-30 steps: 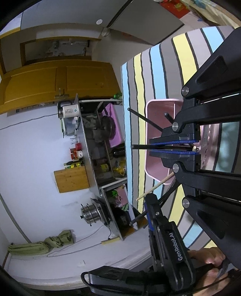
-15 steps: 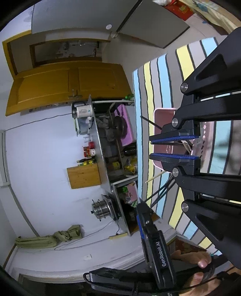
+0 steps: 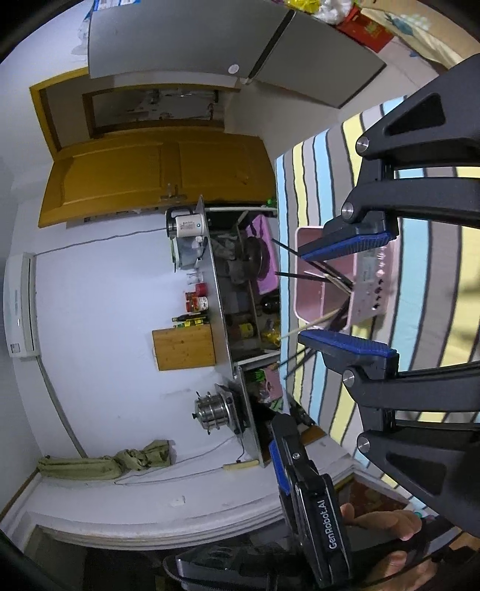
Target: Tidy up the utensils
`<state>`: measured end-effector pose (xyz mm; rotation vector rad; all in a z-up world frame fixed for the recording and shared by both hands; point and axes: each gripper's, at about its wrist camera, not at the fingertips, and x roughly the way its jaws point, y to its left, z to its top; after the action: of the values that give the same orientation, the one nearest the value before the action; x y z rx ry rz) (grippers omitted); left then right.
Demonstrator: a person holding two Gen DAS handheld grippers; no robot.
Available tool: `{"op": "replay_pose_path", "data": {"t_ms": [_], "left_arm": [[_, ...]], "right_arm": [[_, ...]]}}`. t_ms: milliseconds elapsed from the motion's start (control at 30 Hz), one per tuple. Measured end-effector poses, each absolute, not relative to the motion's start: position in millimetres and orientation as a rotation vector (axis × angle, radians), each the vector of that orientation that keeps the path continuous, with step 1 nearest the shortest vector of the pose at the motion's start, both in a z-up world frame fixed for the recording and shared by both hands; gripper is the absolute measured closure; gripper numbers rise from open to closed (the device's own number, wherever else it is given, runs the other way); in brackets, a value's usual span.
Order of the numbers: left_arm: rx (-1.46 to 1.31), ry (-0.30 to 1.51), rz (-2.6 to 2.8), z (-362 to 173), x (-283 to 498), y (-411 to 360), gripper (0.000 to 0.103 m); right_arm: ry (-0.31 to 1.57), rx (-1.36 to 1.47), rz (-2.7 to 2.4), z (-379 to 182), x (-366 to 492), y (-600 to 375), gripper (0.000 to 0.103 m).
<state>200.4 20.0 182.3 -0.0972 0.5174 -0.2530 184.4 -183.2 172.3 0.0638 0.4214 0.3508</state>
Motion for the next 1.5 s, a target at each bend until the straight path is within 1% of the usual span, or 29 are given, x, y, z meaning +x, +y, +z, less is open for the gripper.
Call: {"op": "replay_pose_path", "data": {"t_ms": [400,767,1033,1500], "left_arm": [[-0.124,0.486,-0.198,137,137,19,0.042],[-0.103,0.497,-0.183,86,101,8,0.042],[-0.079,0.462,-0.188,75,82,-1,0.042],[-0.084,0.475,-0.190,66,79,-3,0.042]], "right_arm": [[0.410,0.052,0.321,136,132,-185,0.063],[0.418,0.037,0.272,93,94,-184,0.063],[0.441,0.023,0.264,67,79,-182,0.063],[0.447,0.027,0.261,59,70,-182,0.063]]}}
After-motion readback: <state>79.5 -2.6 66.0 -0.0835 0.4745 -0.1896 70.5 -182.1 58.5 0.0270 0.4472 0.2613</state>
